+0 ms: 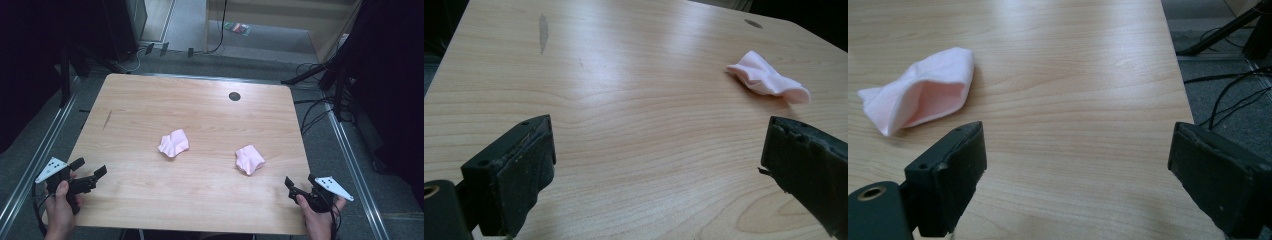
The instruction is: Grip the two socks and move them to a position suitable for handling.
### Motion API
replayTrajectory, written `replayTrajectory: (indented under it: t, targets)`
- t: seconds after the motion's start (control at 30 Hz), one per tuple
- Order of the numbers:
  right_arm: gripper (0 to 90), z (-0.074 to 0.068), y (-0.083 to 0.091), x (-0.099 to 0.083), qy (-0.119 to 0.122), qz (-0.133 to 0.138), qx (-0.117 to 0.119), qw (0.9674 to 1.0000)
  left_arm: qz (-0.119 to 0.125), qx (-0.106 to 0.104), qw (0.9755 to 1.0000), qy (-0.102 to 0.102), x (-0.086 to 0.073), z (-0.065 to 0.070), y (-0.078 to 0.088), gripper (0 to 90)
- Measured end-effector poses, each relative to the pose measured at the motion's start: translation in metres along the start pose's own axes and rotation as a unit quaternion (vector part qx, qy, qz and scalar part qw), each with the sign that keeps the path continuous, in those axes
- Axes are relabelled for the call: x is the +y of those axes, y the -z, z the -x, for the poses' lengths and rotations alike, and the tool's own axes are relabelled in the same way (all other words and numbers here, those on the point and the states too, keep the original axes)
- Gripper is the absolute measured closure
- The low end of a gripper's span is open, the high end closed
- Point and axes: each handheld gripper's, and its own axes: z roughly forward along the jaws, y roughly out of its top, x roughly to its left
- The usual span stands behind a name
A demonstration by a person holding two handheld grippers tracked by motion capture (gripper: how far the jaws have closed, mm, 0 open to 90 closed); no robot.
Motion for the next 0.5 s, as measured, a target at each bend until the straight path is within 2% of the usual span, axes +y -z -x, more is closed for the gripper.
replayTrajectory:
  t: [0.1, 0.2, 0.27, 0.33, 0.5]
  targets:
    - [8.4, -0.004, 0.002, 0.004, -0.013, 0.002, 0.012, 0.9998, -0.001, 0.002, 1.0000, -0.001, 0.000, 0.001, -0.001, 1.1]
    - [11.4, -0.013, 0.002, 0.011, -0.003, 0.010, 0.014, 0.9999, -0.001, 0.003, 1.0000, -0.003, 0.000, 0.001, -0.001, 1.1]
    - [11.9, -0.016, 0.003, 0.014, -0.002, 0.011, 0.013, 0.9998, -0.003, 0.004, 1.0000, -0.002, 0.000, 0.001, -0.001, 1.1]
    - [12.4, -0.026, 0.001, 0.023, -0.006, 0.012, 0.019, 0.9997, -0.003, 0.005, 1.0000, -0.003, 0.000, 0.001, -0.001, 1.1]
    - [12.9, -0.049, -0.007, 0.038, 0.018, -0.003, 0.038, 0.9991, -0.004, 0.008, 0.9999, -0.005, 0.000, 0.002, -0.001, 1.1]
